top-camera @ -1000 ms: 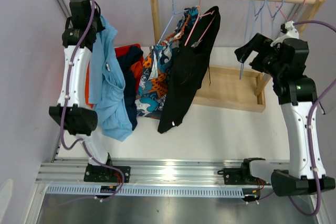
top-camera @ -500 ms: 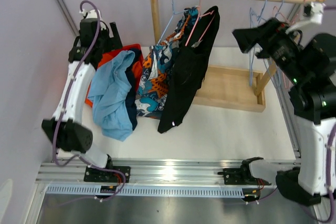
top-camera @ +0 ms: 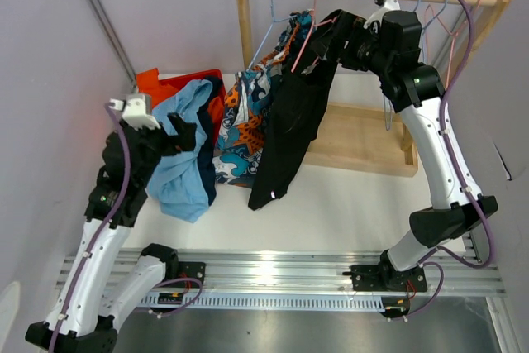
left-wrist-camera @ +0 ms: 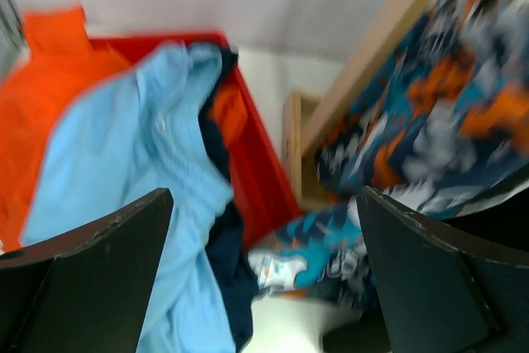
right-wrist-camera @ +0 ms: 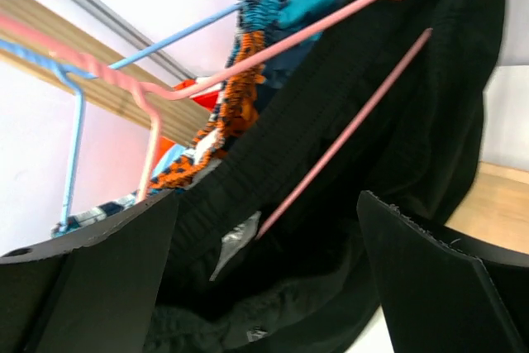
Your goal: Remove the shorts from the hanger
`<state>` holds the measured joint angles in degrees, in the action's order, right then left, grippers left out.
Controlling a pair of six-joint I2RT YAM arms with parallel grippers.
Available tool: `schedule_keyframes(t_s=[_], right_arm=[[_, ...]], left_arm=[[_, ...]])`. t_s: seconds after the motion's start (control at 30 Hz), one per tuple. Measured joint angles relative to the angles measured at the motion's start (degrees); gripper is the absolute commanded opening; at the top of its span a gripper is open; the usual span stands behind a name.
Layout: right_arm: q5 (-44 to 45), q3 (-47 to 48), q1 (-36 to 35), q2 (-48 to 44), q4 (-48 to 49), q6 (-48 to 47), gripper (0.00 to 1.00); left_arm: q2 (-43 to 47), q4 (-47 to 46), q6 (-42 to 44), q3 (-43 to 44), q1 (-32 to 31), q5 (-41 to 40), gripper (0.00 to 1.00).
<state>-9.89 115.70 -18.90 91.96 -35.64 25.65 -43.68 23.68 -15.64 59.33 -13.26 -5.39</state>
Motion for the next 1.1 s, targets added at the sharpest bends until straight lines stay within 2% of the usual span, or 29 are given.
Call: schedule_keyframes(t_s=[0.07, 0.27, 0.5, 0.6, 0.7, 0.73, 0.8, 0.83, 0.87, 0.93, 1.1], right_arm=[[0.09, 0.0, -0.57, 0.11, 1.03, 0.57, 0.97], [0.98, 0.0, -2.69, 0.15, 4.02, 1.79, 0.97], [2.14, 2.12, -4.94, 2.84, 5.22, 2.86, 0.94], [2.56, 5.38, -5.81, 6.01, 5.27, 2.99, 0.88], [2.6, 8.96, -6.54, 8.98, 5.25, 3.17, 0.62], [2.62, 10.03, -6.71, 9.84, 5.18, 3.3, 0.45], [2.73, 11.37, -6.99, 10.86, 5.18, 3.39, 0.27], [2.82, 11.58, -7.06, 11.02, 5.16, 3.67, 0.14], [2.99, 11.63, -7.21, 11.04, 4.76, 3.87, 0.08], [4.11, 11.67, -7.3, 11.04, 3.69, 4.96, 0.0], [6.08, 11.43, -7.3, 10.45, 3.08, 5.2, 0.0]], left_arm=[[1.86, 0.98, -0.15, -4.68, -1.55, 0.22, 0.99], [3.82, 2.27, 0.07, -10.49, -4.2, 0.07, 0.99], [4.7, 1.49, 0.17, -11.32, -4.24, 0.22, 0.99], [4.74, 1.33, 0.24, -11.32, -4.24, 0.22, 0.99], [4.74, 1.25, 0.31, -11.34, -4.24, 0.2, 0.99], [4.74, 1.25, 0.39, -11.34, -4.24, 0.2, 0.99], [4.79, 1.25, 0.66, -11.34, -4.24, 0.15, 0.99], [4.83, 1.25, 0.68, -11.34, -4.24, 0.13, 0.99], [4.92, 1.25, 0.68, -11.34, -4.24, 0.09, 0.99], [5.16, 1.25, 0.68, -11.34, -4.24, 0.07, 0.98], [6.27, 0.68, 0.66, -11.37, -4.39, 0.72, 0.99]])
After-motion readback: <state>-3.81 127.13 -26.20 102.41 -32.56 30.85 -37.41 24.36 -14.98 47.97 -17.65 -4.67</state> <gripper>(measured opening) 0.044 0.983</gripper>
